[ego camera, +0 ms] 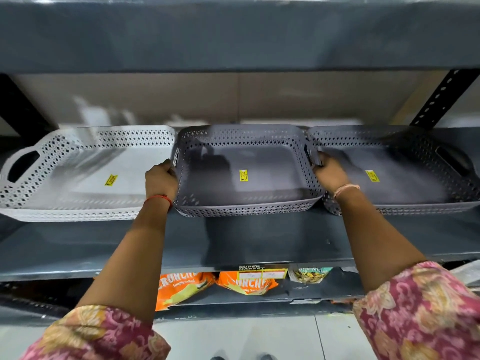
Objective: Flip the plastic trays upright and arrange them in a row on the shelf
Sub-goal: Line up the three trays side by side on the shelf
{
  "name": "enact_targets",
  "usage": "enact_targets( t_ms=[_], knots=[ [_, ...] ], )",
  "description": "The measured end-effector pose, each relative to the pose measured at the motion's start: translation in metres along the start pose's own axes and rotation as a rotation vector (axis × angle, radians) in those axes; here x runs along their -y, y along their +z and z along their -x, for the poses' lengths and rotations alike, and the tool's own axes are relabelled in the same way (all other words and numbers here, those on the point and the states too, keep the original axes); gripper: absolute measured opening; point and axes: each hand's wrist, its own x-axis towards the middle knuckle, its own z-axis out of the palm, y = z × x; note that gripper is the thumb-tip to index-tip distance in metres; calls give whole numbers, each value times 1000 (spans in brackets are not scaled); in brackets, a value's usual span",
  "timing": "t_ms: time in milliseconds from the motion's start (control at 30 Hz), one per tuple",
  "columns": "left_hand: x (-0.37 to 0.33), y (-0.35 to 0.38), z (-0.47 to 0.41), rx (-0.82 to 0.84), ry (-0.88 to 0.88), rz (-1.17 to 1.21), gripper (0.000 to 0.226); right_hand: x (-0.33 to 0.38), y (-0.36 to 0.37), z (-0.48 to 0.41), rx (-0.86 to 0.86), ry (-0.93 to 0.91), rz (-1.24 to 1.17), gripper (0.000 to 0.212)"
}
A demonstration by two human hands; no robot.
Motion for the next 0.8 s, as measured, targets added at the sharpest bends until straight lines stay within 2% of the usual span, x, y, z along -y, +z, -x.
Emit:
enact_targets(
  t_ms=[167, 400, 533, 800],
  knots=[
    [8, -6, 19, 9, 6, -8, 33, -7, -3, 27, -4, -13, -15, 35],
    [17, -14, 43, 11, 20, -18, 34, -15, -6, 54, 5, -27, -88, 48],
    [20, -16, 51, -8, 66, -38, 26, -21, -5, 63, 0, -3, -101, 47],
    [22, -21, 63, 10, 44, -4, 30, -25, -7, 76, 24, -18, -135, 48]
  ],
)
